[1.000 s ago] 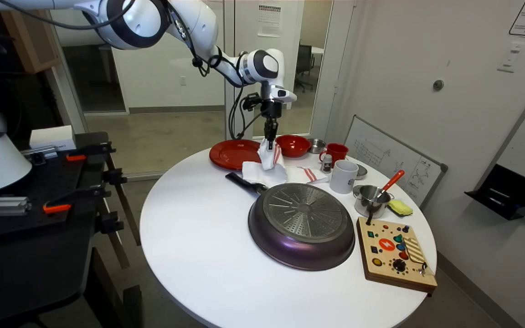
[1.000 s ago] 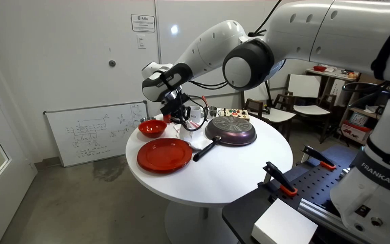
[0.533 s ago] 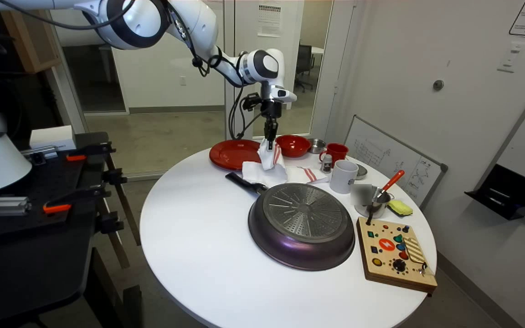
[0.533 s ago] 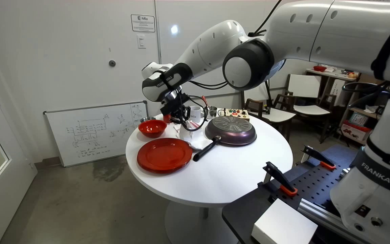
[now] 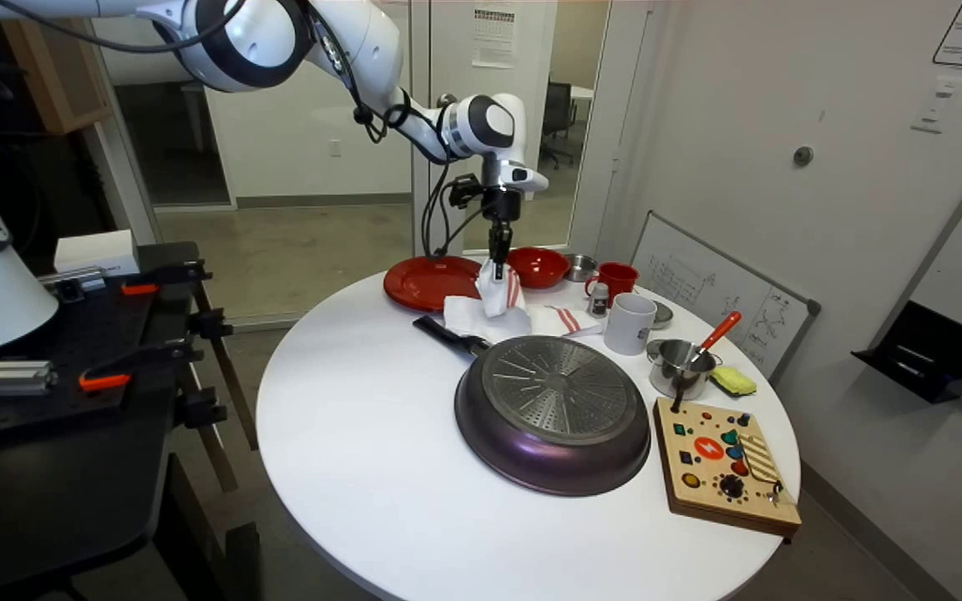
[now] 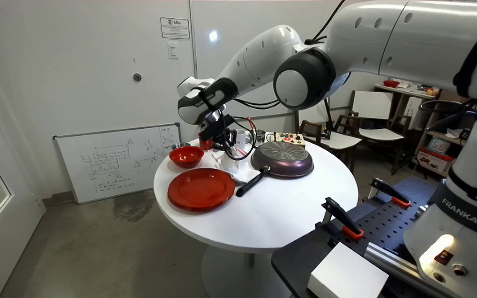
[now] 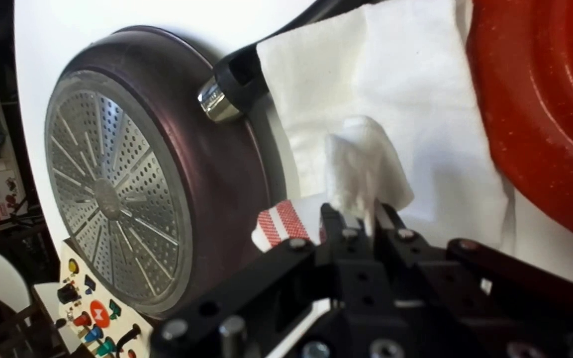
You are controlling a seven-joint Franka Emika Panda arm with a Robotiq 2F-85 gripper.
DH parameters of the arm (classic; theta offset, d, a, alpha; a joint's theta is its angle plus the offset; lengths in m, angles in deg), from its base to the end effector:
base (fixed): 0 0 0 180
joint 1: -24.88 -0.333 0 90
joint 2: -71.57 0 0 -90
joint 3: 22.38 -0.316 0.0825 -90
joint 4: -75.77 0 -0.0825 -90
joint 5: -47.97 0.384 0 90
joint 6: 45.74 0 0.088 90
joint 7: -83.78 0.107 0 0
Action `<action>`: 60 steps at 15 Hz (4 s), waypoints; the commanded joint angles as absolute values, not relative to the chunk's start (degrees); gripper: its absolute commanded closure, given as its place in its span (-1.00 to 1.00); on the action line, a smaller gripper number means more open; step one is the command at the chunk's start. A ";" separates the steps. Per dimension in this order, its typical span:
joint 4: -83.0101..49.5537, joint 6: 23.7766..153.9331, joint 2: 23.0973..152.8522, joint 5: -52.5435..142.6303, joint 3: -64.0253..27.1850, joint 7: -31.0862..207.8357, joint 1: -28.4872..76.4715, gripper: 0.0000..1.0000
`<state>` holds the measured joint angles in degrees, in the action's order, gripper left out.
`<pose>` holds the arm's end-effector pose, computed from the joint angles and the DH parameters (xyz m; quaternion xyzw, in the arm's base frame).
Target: Fold the towel on the table
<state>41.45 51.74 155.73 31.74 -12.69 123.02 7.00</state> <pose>0.7351 0.1455 0.0540 0.9461 -0.1582 -0.0598 0.2762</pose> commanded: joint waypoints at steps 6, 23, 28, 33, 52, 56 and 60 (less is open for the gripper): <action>40.03 57.32 155.73 31.30 -12.16 124.48 9.59 0.92; 38.27 64.84 155.72 26.40 -7.87 123.08 8.13 0.92; 38.21 64.95 155.73 23.45 -8.28 112.50 7.36 0.93; 37.80 65.85 155.73 19.42 -6.98 101.85 5.98 0.88; 44.57 57.80 155.56 0.03 -9.40 94.82 7.39 -1.00; 48.54 50.07 153.08 7.88 -12.56 88.17 10.90 -1.00; 55.60 40.34 153.25 16.66 -12.28 80.26 14.50 -1.00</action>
